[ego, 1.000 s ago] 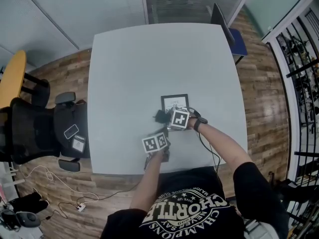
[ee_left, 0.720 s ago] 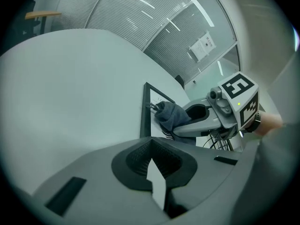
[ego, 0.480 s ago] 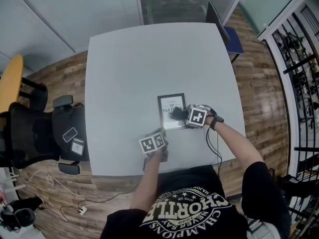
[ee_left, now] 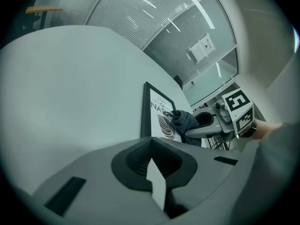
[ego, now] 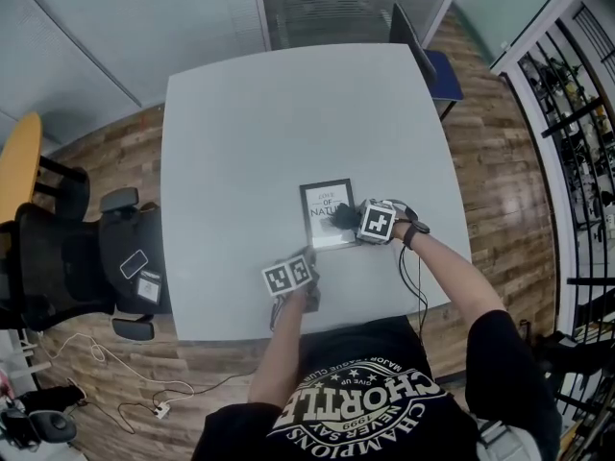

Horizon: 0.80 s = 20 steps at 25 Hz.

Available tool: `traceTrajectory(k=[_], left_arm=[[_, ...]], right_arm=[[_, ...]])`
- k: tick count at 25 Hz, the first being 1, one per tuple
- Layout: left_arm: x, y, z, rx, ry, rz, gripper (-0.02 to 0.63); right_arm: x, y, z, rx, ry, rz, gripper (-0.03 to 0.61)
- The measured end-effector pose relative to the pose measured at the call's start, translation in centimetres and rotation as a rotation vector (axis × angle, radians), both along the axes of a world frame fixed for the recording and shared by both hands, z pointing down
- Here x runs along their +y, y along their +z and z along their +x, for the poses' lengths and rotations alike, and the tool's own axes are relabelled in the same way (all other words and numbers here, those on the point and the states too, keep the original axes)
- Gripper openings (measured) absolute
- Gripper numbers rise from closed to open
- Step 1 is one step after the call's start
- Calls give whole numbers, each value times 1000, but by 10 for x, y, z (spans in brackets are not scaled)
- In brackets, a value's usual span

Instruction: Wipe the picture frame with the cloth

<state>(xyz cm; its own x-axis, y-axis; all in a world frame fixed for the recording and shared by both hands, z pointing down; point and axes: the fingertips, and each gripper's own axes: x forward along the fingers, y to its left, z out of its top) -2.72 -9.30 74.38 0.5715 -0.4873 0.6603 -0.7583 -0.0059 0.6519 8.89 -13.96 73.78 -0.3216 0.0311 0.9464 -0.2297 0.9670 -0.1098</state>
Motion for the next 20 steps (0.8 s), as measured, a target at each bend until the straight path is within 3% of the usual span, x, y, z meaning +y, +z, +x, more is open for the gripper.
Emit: traceTrajectory(k=[4, 11, 15, 20], left_arm=[[7, -8, -12, 6, 25, 8, 0], [20, -22, -46, -4, -36, 10, 0], [20, -23, -55, -2, -62, 9, 0], [17, -19, -58, 10, -65, 2, 0]], right_arm=[[0, -16, -44, -92, 12, 0, 86], [27, -16, -132, -163, -193, -5, 86], [34, -6, -130, -123, -234, -18, 86], [29, -1, -85, -42, -221, -28, 86]])
